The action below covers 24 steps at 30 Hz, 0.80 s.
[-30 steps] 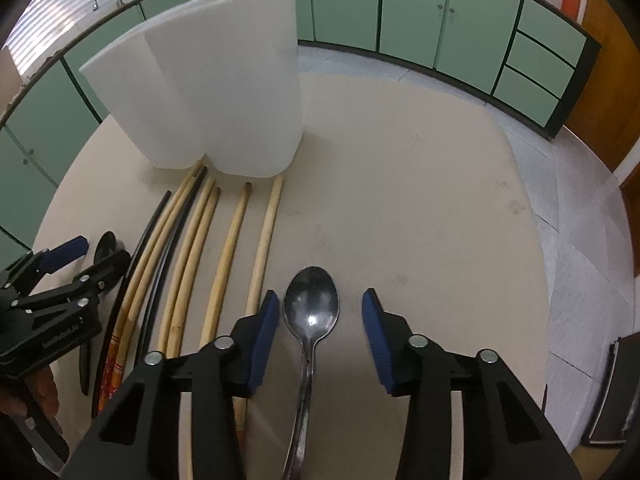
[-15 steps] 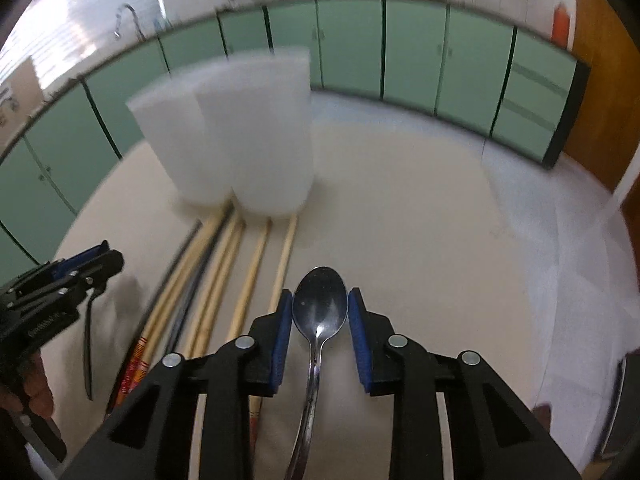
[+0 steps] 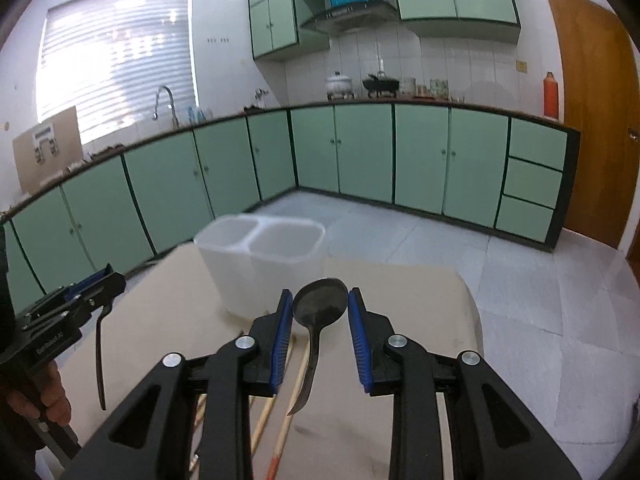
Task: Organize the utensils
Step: 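Lift both spoons and carry them over the white cups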
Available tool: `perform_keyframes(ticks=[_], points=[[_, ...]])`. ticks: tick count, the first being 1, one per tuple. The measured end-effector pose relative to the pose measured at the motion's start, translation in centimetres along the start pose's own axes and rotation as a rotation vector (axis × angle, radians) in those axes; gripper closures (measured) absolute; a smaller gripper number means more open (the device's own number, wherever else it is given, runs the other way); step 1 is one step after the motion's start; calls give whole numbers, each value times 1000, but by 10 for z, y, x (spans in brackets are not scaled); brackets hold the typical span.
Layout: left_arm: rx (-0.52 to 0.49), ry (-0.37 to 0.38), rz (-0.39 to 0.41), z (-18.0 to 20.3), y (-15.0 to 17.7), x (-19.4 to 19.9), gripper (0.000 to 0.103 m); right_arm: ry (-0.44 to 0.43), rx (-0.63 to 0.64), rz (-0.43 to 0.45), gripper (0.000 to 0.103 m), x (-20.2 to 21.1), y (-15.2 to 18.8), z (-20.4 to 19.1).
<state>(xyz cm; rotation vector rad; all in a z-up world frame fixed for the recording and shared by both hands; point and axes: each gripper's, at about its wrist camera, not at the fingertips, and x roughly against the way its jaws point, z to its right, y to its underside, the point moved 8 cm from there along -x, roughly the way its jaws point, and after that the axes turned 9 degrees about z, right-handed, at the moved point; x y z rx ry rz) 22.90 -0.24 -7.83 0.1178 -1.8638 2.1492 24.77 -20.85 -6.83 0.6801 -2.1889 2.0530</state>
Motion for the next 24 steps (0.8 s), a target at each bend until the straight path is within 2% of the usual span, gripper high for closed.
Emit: perform_keyframes(ticks=[6, 9, 12, 17, 24], points=[[7, 18, 75, 9, -32, -11, 69, -48, -19, 64, 75, 4, -34, 0], [8, 33, 122, 14, -53, -22, 69, -93, -42, 100, 75, 1, -62, 1], [-1, 51, 180, 21, -82, -41, 69, -120, -35, 142, 75, -5, -91, -1], [18, 77, 227, 25, -115, -80, 69, -134, -3, 174, 75, -27, -124, -7], [62, 83, 246, 24, -128, -126, 69, -124, -2, 150, 75, -74, -134, -6]])
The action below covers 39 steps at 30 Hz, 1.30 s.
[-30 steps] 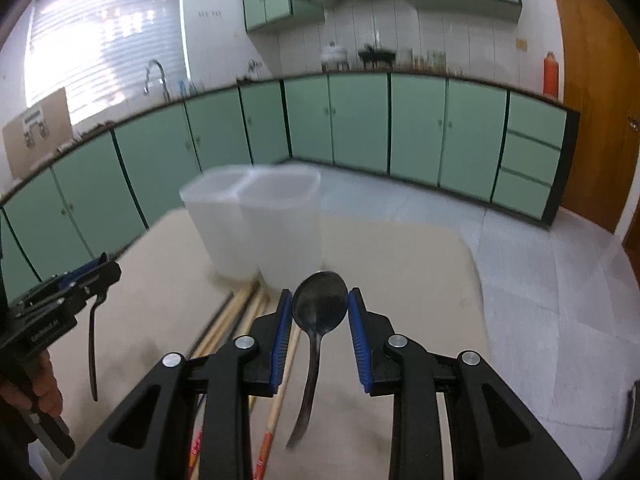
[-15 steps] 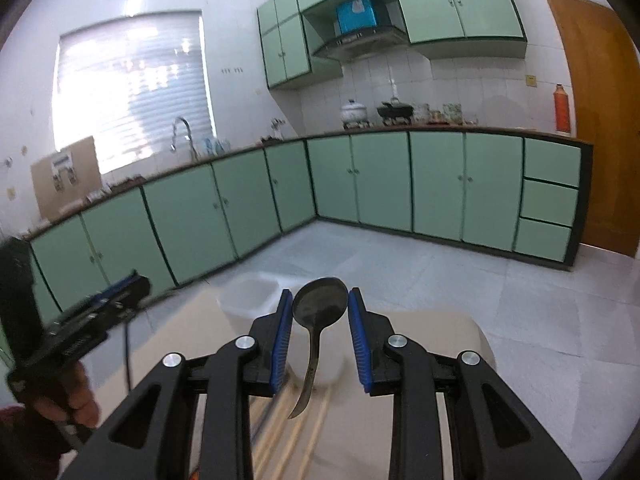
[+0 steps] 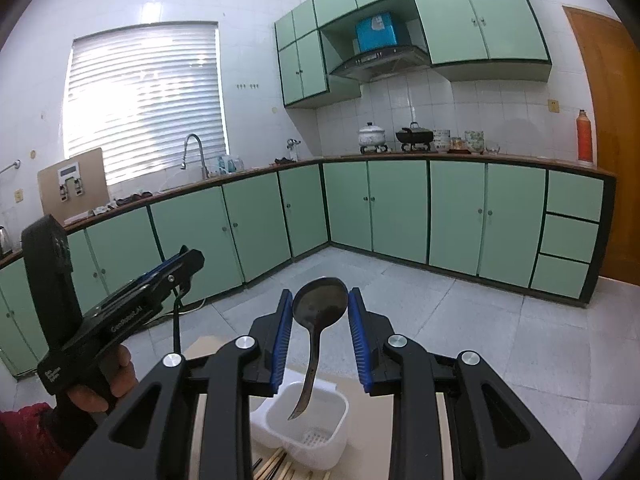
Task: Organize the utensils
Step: 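Lift both spoons and carry them over the white cups, then open both tools to drop the spoons into the white cups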
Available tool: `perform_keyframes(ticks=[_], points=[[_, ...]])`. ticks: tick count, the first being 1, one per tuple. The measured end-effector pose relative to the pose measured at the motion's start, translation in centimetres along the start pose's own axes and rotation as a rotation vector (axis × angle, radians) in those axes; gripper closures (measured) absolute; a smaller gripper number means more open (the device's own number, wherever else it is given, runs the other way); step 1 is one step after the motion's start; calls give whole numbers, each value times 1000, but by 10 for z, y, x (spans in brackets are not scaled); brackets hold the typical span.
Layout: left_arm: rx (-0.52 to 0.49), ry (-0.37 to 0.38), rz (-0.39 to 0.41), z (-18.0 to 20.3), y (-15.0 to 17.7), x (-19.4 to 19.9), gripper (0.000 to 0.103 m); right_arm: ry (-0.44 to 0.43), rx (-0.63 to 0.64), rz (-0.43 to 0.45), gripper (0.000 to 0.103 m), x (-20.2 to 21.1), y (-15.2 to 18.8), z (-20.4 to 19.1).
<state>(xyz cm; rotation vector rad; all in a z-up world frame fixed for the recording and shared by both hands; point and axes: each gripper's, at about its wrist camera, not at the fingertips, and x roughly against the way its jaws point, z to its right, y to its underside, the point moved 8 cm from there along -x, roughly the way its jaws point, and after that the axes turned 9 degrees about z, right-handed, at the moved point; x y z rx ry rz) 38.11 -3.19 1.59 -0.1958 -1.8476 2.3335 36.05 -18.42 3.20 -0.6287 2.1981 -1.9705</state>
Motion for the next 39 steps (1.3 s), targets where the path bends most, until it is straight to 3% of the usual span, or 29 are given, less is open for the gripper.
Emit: perform_keyframes(ticks=[7, 13, 14, 17, 18, 27, 32, 39], points=[[-4, -33, -38, -14, 34, -30, 69, 16, -16, -76, 75, -47, 32, 5], [-22, -39, -91, -22, 63, -36, 69, -3, 11, -144, 75, -60, 65, -3], [-26, -38, -93, -22, 64, -35, 68, -9, 16, -154, 75, -60, 69, -5], [-43, -37, -100, -20, 69, -27, 49, -22, 12, -175, 72, -59, 82, -11], [-47, -37, -103, -20, 71, -25, 49, -22, 9, -176, 70, -56, 84, -13], [-83, -68, -96, -18, 63, 29, 37, 73, 3, -97, 35, -3, 88, -11], [-113, -102, -143, -12, 84, 81, 30, 152, -24, -95, 14, 43, 116, -5], [-179, -135, -263, -4, 134, 151, 27, 271, -35, -174, 11, 101, 182, 0]])
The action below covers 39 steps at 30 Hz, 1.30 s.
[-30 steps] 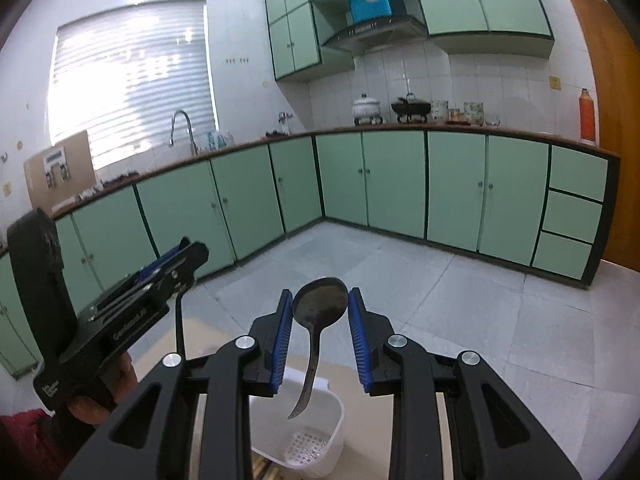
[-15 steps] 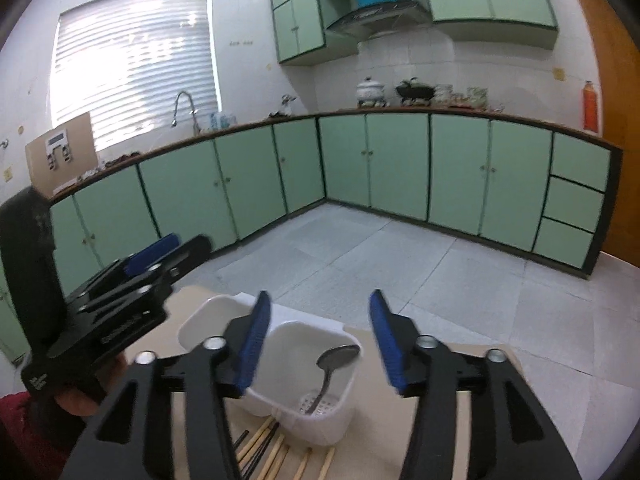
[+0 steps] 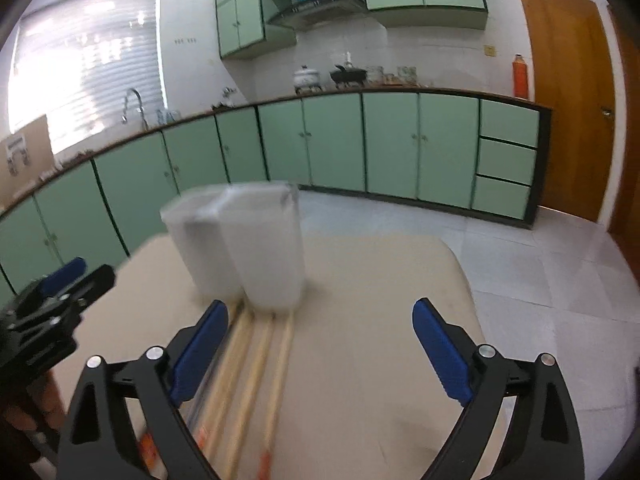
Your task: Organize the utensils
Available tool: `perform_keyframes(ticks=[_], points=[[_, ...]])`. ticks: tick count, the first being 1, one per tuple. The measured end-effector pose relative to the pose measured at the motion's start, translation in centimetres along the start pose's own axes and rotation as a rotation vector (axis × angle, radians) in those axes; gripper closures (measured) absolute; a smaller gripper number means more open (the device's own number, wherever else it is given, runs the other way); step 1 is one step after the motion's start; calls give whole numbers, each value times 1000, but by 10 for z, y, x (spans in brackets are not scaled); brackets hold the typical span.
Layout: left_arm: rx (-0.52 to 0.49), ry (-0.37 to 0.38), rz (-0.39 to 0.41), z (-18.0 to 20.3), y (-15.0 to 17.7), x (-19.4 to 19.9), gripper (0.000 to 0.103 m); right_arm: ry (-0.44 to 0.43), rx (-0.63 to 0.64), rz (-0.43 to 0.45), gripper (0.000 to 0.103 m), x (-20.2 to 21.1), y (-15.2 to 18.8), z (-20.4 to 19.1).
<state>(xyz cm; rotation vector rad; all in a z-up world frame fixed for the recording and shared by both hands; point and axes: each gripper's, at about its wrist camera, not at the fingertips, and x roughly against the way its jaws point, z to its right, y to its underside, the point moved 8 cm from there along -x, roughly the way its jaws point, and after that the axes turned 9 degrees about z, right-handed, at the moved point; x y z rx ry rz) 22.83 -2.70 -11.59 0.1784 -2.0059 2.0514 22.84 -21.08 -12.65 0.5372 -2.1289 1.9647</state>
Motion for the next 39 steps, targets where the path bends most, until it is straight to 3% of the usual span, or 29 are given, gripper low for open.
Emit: perform_keyframes(ticks=[9, 20, 23, 25, 39], points=[[-7, -57, -107, -6, 46, 35, 27, 37, -2, -54, 17, 40, 53, 3], [-46, -50, -279, 5, 85, 53, 40, -11, 3, -111, 48, 62, 80, -7], [-59, -64, -309, 7, 91, 50, 48, -14, -15, -128, 56, 59, 85, -8], [-59, -64, -331, 10, 95, 48, 53, -16, -32, -122, 57, 59, 83, -7], [-48, -6, -438, 25, 114, 42, 57, -22, -16, -110, 57, 70, 85, -13]])
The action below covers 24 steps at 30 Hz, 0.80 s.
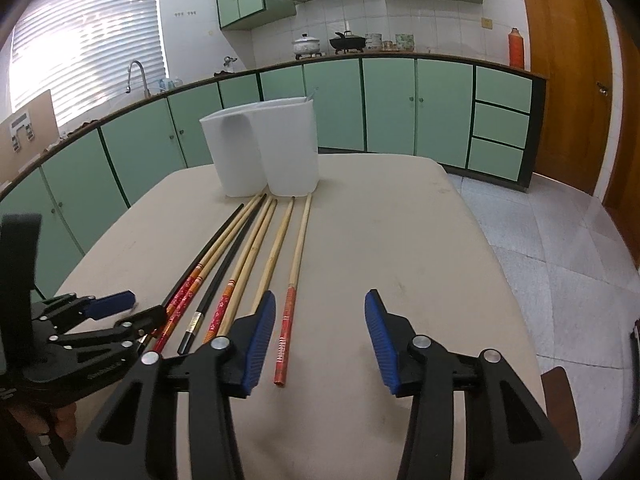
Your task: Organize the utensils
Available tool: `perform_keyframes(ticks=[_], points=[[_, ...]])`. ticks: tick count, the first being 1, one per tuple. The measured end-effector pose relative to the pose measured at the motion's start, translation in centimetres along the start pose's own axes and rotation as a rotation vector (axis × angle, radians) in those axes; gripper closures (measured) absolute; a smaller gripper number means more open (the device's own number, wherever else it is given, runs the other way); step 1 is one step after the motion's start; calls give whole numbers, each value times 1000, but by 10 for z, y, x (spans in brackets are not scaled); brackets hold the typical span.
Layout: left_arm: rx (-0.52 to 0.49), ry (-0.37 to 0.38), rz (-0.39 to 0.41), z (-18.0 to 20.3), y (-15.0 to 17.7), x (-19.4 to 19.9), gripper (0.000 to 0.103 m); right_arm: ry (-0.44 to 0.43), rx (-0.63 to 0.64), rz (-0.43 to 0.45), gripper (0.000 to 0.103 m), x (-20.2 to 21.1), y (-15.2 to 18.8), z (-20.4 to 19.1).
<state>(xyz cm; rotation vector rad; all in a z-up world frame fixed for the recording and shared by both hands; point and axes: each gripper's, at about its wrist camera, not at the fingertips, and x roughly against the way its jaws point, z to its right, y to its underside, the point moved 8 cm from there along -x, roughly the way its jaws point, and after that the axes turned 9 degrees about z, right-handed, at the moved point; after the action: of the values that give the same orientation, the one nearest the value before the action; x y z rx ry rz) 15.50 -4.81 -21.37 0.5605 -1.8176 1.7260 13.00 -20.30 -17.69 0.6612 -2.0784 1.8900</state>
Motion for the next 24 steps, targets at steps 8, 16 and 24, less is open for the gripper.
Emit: perform_keyframes(ticks=[8, 16, 24], points=[[49, 34, -7, -5, 1, 2, 67, -32, 22, -33, 57, 0, 8, -5], [77, 44, 4, -7, 1, 4, 92, -58, 44, -103, 62, -10, 22, -12], [131, 32, 37, -23, 0, 15, 103, -64, 37, -148, 65, -16, 28, -10]])
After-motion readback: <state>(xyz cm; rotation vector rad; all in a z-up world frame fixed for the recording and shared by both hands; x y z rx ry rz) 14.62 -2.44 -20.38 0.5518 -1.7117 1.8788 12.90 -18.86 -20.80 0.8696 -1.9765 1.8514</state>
